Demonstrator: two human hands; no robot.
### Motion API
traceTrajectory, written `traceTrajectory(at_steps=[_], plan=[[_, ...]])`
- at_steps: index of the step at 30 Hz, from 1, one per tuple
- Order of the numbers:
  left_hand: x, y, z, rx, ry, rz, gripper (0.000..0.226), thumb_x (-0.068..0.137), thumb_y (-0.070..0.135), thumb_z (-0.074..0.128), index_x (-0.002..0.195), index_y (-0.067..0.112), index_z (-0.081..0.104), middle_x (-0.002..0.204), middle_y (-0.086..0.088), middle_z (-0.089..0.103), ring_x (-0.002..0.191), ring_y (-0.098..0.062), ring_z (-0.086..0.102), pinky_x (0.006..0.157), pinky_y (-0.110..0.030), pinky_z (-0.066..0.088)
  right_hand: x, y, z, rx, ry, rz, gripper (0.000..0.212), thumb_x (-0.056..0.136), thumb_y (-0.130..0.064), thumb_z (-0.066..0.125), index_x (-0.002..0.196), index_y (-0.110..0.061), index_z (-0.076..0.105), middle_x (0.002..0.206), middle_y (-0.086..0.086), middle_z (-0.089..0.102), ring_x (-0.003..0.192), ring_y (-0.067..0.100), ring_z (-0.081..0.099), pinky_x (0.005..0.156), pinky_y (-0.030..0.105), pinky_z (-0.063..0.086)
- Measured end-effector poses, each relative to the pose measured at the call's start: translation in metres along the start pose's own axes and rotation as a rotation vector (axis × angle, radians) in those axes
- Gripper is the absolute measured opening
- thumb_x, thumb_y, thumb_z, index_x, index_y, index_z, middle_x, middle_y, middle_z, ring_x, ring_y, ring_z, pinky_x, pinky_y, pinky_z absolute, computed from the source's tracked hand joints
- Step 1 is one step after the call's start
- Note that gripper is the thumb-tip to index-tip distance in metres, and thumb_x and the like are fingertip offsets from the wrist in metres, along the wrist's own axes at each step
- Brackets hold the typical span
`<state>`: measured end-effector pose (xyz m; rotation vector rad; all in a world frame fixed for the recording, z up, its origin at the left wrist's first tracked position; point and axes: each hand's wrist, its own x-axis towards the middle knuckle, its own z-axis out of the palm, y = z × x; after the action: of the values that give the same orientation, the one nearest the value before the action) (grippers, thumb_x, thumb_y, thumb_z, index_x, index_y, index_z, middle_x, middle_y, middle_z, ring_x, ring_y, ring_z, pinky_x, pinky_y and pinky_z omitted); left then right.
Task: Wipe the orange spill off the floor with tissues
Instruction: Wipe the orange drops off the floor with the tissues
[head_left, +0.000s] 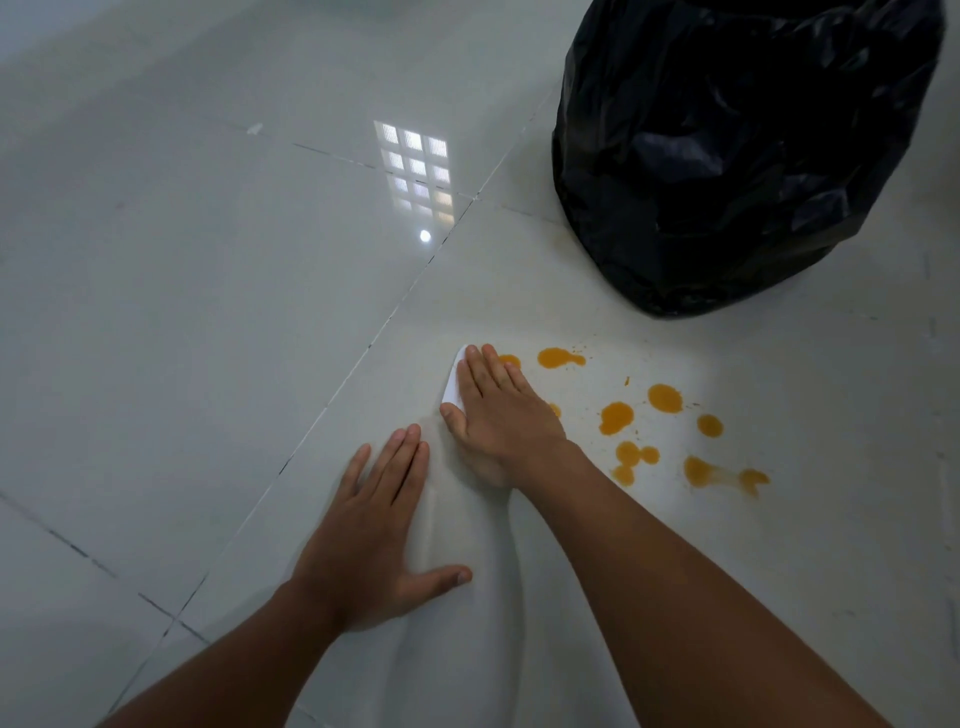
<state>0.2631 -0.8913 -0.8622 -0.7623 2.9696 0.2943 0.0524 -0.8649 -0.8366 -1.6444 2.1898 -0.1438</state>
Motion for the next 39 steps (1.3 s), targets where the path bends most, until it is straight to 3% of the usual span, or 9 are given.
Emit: traceTrajectory(at_steps=[3,6,13,20,30,35,39], plan=[[0.000,0.000,-0.001,0.002,0.016,0.008,0.121,0.076,0.092,0.040,0.157,0.004,0.019,0.168,-0.010,0.013,0.156,-0.022,0.007,0.122,-0.055,0.020,-0.017,0.008,-0.004,0.008,-0.010,-0.146,0.059,0.105,-0.040,0.019,0.155,-0.010,0.011,0.165,0.004,0.004,0.151,0.015,-0.002,0.123,0.032,0.000],[0.001,0.001,-0.001,0.007,0.022,0.018,0.120,0.077,0.091,0.041,0.156,0.003,0.021,0.168,-0.012,0.014,0.156,-0.024,0.008,0.122,-0.055,0.020,-0.032,0.010,0.004,-0.044,-0.006,-0.186,0.058,0.105,-0.038,0.021,0.156,-0.011,0.012,0.165,0.004,0.005,0.152,0.016,0.001,0.123,0.033,0.001],[0.001,-0.001,0.000,0.020,0.006,0.011,0.120,0.077,0.091,0.040,0.157,0.004,0.019,0.168,-0.011,0.012,0.156,-0.023,0.006,0.122,-0.055,0.020,-0.021,-0.002,0.010,-0.027,0.048,-0.040,0.064,0.103,-0.042,0.025,0.156,-0.010,0.008,0.165,0.005,0.002,0.152,0.017,0.000,0.123,0.035,0.002],[0.002,0.000,-0.003,-0.050,0.010,0.006,0.121,0.077,0.091,0.042,0.160,0.012,0.005,0.169,-0.005,0.005,0.156,-0.018,0.001,0.125,-0.052,0.013,0.003,-0.025,-0.001,0.081,-0.101,0.207,0.073,0.101,-0.050,0.023,0.155,-0.011,-0.007,0.164,0.002,-0.015,0.151,0.016,-0.012,0.123,0.036,-0.004],[0.002,-0.001,-0.003,0.010,-0.017,0.014,0.119,0.078,0.091,0.039,0.158,0.006,0.015,0.168,-0.009,0.009,0.156,-0.021,0.003,0.123,-0.050,0.013,0.018,0.010,-0.022,0.181,-0.055,0.330,0.067,0.102,-0.046,0.015,0.155,-0.011,-0.009,0.163,0.003,-0.017,0.150,0.017,-0.013,0.123,0.037,-0.002],[0.002,0.001,-0.004,0.018,-0.012,0.009,0.119,0.078,0.090,0.040,0.157,0.004,0.020,0.168,-0.010,0.012,0.156,-0.023,0.008,0.122,-0.051,0.015,0.016,0.019,-0.025,0.161,-0.038,0.263,0.067,0.101,-0.046,0.016,0.155,-0.009,0.002,0.165,0.004,-0.007,0.151,0.020,-0.006,0.123,0.039,0.005],[0.001,0.001,-0.006,0.017,0.015,0.030,0.115,0.078,0.086,0.044,0.154,0.001,0.029,0.166,-0.013,0.019,0.155,-0.026,0.015,0.119,-0.053,0.020,0.015,0.035,-0.029,0.026,-0.060,0.065,0.058,0.104,-0.040,0.018,0.154,-0.013,0.015,0.165,0.002,0.006,0.151,0.021,0.003,0.122,0.041,0.011]])
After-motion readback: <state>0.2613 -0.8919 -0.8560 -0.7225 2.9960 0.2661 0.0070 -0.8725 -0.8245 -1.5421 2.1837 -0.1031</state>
